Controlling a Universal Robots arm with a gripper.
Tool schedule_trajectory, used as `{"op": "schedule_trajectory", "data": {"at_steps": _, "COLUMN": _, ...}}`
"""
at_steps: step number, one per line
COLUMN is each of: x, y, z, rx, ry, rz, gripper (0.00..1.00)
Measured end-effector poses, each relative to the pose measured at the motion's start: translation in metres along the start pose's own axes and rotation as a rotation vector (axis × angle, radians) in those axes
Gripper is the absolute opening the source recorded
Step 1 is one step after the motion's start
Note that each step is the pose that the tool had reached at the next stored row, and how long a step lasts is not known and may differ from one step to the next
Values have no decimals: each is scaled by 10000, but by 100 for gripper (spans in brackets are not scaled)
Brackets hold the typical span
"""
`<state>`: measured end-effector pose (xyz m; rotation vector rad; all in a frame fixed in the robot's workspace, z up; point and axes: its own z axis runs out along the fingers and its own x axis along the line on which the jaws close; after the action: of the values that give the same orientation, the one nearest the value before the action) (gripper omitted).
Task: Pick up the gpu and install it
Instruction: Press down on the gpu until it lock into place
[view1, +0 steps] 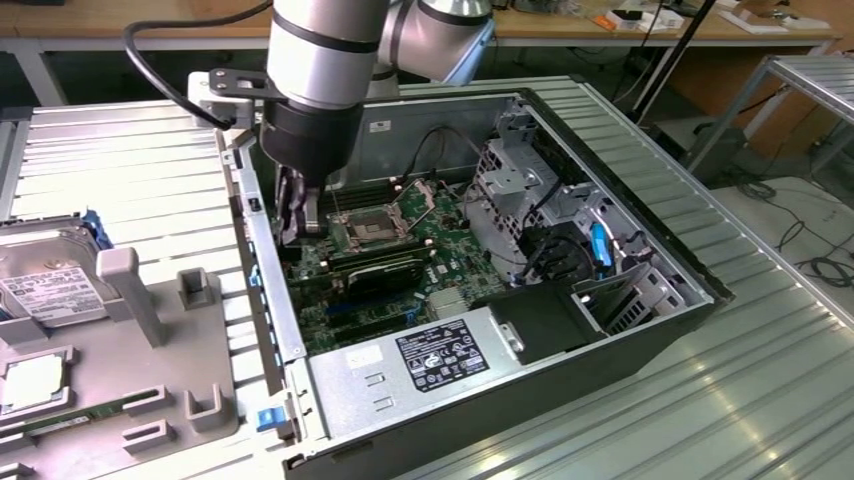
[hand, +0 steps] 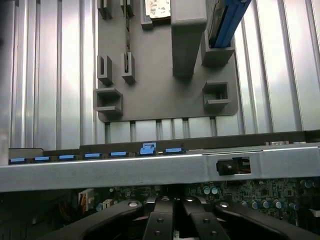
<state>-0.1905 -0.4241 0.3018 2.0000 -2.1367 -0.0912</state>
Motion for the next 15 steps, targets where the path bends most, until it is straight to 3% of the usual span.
{"op": "schedule_trajectory", "data": {"at_steps": 5, "x": -68, "y": -32, "z": -11, "rx": -1, "ry": -5, "rz": 0, "gripper": 11}}
{"op": "schedule_trajectory", "data": {"at_steps": 7, "x": -70, "y": -48, "z": -17, "rx": -27, "ry": 1, "rz": -2, "gripper": 11}}
{"op": "schedule_trajectory", "data": {"at_steps": 8, "x": -71, "y": -48, "z": -17, "rx": -81, "ry": 64, "rz": 7, "gripper": 11}}
{"op": "schedule_trajectory", "data": {"at_steps": 9, "x": -67, "y": -42, "z": -46, "rx": -201, "ry": 208, "rz": 20, "gripper": 11}}
{"op": "schedule_trajectory", "data": {"at_steps": 10, "x": -66, "y": -40, "z": -59, "rx": -267, "ry": 270, "rz": 28, "gripper": 11}}
{"op": "schedule_trajectory", "data": {"at_steps": 12, "x": -56, "y": -40, "z": -62, "rx": -326, "ry": 398, "rz": 47, "gripper": 11}}
{"op": "schedule_trajectory", "data": {"at_steps": 15, "x": -33, "y": -42, "z": -59, "rx": -332, "ry": 535, "rz": 78, "gripper": 11}}
